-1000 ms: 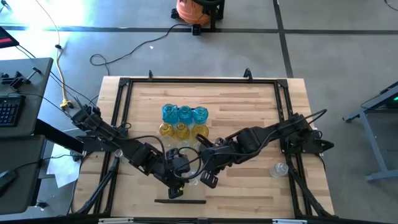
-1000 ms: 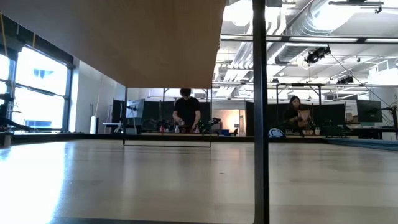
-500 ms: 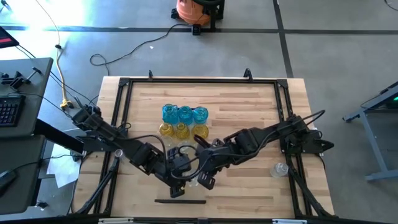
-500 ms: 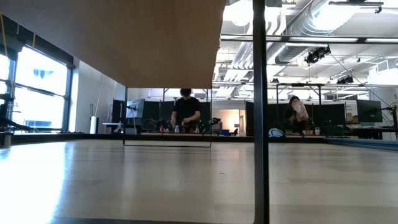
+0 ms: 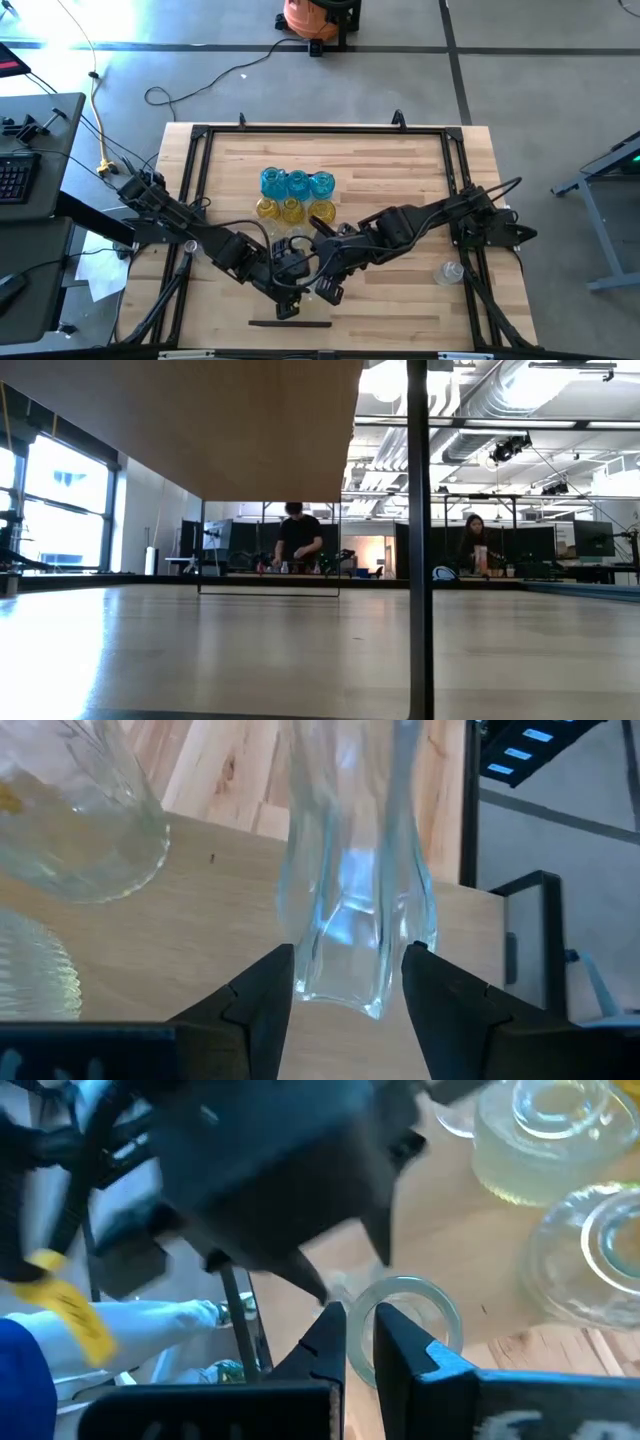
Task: Sort vases onto shelf
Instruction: Put the bottom transparent vase on the shelf
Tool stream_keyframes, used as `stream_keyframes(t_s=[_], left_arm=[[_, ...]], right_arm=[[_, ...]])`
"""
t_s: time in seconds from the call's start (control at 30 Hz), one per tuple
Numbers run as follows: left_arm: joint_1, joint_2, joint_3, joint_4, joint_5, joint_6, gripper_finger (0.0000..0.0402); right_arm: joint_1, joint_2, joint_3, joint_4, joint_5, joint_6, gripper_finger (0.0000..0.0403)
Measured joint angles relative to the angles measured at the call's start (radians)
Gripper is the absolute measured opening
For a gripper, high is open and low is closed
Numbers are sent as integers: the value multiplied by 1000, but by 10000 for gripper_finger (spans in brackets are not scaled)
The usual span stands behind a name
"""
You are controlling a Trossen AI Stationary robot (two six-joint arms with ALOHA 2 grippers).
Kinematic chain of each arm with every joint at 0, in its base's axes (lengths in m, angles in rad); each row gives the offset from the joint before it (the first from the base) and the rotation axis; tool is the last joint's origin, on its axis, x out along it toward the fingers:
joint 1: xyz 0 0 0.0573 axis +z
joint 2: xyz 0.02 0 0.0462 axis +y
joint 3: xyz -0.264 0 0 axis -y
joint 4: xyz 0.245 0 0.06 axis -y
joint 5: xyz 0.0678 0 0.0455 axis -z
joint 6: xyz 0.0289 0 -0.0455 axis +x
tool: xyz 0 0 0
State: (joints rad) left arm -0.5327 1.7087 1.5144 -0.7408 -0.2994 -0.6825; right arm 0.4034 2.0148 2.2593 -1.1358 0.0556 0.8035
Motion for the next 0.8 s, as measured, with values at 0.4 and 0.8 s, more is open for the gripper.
stream_keyframes(t_s=[0.4, 0.8], left_arm=[[6, 12, -5, -20, -52, -9, 170], [4, 8, -4, -21, -44, -23, 170]], right_arm=[[2, 5, -1, 71, -4, -8, 40], [2, 5, -1, 62, -4, -8, 43]])
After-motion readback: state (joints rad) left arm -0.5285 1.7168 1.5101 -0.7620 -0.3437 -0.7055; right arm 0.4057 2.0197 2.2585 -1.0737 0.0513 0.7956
